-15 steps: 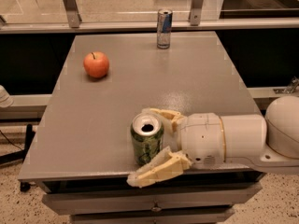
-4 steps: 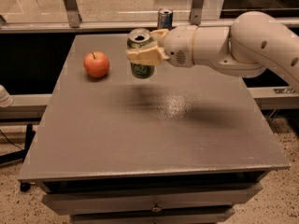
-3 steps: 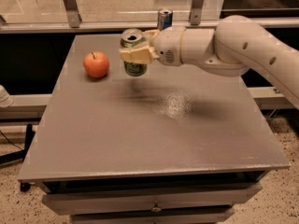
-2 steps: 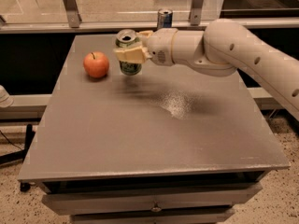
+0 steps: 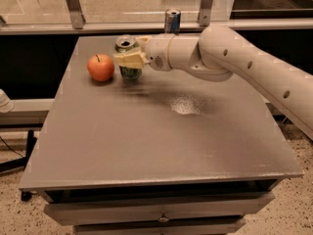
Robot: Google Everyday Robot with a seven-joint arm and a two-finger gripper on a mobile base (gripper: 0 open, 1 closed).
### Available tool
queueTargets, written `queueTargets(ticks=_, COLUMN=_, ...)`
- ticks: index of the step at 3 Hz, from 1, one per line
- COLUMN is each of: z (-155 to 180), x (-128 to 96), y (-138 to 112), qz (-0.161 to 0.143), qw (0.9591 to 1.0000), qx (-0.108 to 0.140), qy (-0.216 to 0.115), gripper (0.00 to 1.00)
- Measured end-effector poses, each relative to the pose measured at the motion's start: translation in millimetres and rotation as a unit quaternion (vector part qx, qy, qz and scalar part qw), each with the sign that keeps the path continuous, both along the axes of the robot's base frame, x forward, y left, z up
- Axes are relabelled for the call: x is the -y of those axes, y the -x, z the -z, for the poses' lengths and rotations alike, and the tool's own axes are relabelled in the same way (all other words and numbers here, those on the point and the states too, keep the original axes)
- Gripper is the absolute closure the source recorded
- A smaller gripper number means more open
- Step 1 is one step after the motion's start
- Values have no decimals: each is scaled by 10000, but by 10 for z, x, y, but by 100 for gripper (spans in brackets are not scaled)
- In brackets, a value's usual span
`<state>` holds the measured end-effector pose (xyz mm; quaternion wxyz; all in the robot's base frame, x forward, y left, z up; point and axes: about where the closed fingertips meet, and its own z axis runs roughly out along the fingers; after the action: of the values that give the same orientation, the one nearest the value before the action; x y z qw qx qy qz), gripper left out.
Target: Move green can near apple
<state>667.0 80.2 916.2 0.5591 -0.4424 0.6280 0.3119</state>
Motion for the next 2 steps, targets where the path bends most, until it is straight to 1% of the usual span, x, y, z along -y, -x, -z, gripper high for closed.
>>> queueTargets(ticks=1, z=48, x=-56, y=-14, qz=-22, qw=10000, qx=-51, qy=-17, gripper=82)
queueTargets(ticks=2, z=76, x=-95, y=-13, qz=-47, qw=9999, qx=-90, qy=-49, gripper=61)
